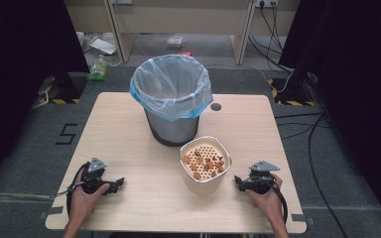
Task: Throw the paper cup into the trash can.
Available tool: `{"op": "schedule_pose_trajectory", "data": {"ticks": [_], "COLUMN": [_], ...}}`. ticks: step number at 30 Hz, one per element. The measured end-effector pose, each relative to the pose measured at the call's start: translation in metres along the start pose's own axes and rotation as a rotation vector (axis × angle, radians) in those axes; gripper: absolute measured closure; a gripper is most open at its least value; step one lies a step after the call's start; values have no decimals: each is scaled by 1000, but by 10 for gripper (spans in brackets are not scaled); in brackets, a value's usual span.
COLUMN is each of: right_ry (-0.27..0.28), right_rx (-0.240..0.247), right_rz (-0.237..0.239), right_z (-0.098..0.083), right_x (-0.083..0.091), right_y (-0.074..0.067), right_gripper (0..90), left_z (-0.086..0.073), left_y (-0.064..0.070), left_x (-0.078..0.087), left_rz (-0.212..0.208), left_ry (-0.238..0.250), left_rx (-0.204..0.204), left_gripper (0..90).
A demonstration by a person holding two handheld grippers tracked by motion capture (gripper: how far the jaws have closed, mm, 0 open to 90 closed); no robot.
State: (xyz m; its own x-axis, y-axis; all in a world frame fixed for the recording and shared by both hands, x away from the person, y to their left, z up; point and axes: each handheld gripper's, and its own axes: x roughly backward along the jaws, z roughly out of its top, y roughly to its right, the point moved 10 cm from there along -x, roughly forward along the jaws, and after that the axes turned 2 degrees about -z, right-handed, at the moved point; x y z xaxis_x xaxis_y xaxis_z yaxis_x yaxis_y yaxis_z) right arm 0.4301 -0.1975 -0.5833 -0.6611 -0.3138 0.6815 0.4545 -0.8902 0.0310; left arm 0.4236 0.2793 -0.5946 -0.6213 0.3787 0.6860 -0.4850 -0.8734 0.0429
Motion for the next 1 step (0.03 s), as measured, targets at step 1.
{"op": "schedule_pose_trajectory", "data": {"ticks": [1], "right_ry": [-2], "right_rx": [-6], "right_rz": [1], "right_z": [0], "right_x": [0], "right_y": [-1], "right_gripper": [239], "left_z": [0], "left_y": [0], "left_x": [0], "left_rz": [0], "left_ry": [-1], "left_rx": [-1], "left_gripper": [0]}}
